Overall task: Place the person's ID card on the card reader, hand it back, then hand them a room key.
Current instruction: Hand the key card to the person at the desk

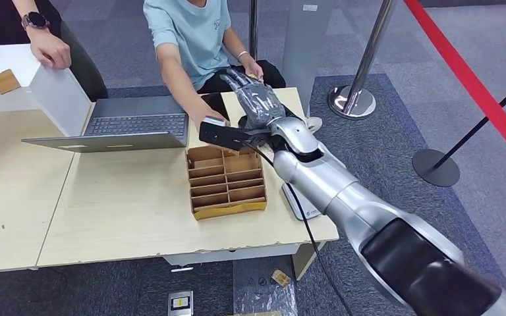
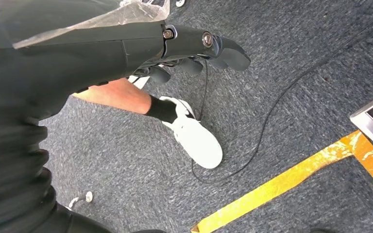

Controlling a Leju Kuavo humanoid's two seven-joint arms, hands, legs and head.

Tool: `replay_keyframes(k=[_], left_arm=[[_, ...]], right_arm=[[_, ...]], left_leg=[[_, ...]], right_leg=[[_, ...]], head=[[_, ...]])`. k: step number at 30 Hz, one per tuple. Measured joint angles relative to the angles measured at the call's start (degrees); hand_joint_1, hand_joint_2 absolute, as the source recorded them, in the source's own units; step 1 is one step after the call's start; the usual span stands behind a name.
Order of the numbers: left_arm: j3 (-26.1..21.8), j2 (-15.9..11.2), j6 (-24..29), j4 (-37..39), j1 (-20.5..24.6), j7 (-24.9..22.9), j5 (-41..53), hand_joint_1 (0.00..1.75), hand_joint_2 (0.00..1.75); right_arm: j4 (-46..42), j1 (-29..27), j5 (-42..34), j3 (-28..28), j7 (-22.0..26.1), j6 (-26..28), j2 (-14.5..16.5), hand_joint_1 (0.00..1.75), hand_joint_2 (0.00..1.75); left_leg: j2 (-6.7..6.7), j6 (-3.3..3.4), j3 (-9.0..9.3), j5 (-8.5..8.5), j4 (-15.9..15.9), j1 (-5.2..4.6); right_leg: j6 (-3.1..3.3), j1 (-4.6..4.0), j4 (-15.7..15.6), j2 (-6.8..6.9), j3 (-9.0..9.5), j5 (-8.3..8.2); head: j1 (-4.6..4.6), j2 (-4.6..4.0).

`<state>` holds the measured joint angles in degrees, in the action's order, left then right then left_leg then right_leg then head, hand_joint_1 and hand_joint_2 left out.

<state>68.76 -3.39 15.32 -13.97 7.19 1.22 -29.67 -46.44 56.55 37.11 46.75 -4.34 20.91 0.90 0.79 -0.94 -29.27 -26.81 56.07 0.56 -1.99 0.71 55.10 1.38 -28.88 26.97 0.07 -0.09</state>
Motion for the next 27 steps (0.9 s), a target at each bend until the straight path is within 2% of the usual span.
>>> replay_keyframes(k=[10, 27], left_arm=[[-0.08, 0.07, 0.43, 0.0, -0.12, 0.84, -0.98, 0.0, 1.75], [-0.12, 0.15, 0.88, 0.0, -0.22, 0.91, -1.37, 0.0, 1.75]], right_arm=[[-11.93, -3.73, -1.38, 1.44, -4.67, -9.33, -1.46, 0.0, 1.75], [-21.36, -6.45, -1.71, 3.66, -6.98, -12.39, -5.16, 0.0, 1.75]], left_leg=[[0.0, 0.0, -0.01, 0.0, 0.0, 0.0], [0.0, 0.0, -0.02, 0.0, 0.0, 0.0]], right_leg=[[0.0, 0.0, -0.01, 0.0, -0.02, 0.0], [0.0, 0.0, -0.02, 0.0, -0.03, 0.0]], head=[[0.0, 0.0], [-0.01, 0.0]])
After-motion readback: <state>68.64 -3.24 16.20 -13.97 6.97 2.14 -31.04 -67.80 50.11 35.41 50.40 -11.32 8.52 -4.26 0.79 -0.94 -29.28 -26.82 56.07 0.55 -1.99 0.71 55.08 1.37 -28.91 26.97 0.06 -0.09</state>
